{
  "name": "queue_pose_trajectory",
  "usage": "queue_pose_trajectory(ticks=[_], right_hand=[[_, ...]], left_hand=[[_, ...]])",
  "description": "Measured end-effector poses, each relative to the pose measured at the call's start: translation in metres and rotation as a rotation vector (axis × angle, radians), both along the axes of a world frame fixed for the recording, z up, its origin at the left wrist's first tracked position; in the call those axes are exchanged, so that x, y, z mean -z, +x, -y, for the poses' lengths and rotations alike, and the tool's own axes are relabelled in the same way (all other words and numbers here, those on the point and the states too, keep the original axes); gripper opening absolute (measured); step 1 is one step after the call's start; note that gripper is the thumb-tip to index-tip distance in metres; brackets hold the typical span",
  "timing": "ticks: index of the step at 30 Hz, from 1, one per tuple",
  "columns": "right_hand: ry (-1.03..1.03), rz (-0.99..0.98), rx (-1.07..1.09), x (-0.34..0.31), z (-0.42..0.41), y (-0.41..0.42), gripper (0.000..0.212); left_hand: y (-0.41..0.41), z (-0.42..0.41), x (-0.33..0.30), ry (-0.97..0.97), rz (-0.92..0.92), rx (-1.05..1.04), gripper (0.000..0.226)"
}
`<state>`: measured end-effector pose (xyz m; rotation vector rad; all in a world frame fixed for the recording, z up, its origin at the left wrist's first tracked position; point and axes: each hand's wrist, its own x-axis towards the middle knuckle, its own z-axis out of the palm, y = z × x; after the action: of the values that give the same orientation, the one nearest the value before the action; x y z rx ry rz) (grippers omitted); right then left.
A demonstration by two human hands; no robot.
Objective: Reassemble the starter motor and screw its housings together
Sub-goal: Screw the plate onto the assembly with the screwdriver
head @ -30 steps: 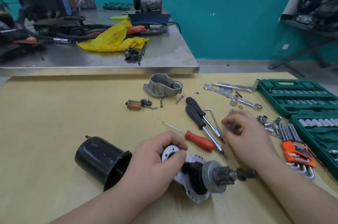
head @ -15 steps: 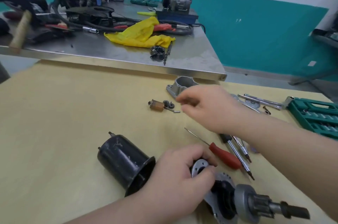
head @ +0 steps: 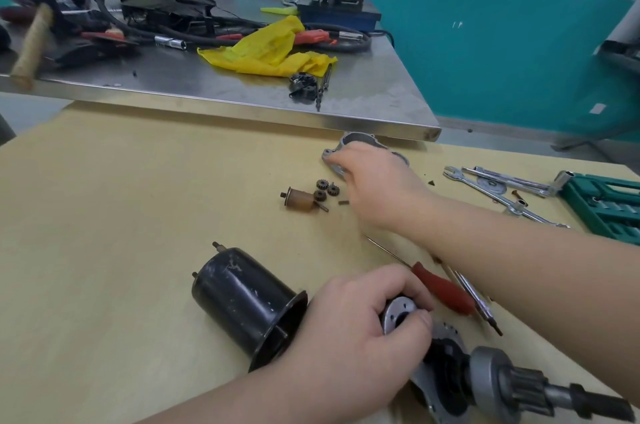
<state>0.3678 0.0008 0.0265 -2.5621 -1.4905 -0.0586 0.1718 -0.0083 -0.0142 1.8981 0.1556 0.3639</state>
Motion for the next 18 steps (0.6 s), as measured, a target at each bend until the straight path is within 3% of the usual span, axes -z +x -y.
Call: queue_pose_trajectory(ticks=[5, 18], right_hand=[[-0.221, 0.097, 0.095, -0.002, -0.022, 0.014, 0.023], [-0.224, 0.006, 0.153, 0.002, -0.038, 0.013, 0.027]], left_hand=[[-0.001, 0.0, -0.001, -0.005, -0.005, 0.004, 0.015], [-0.005, 0.003, -0.007, -0.018, -0.034, -0.01, 0.014]])
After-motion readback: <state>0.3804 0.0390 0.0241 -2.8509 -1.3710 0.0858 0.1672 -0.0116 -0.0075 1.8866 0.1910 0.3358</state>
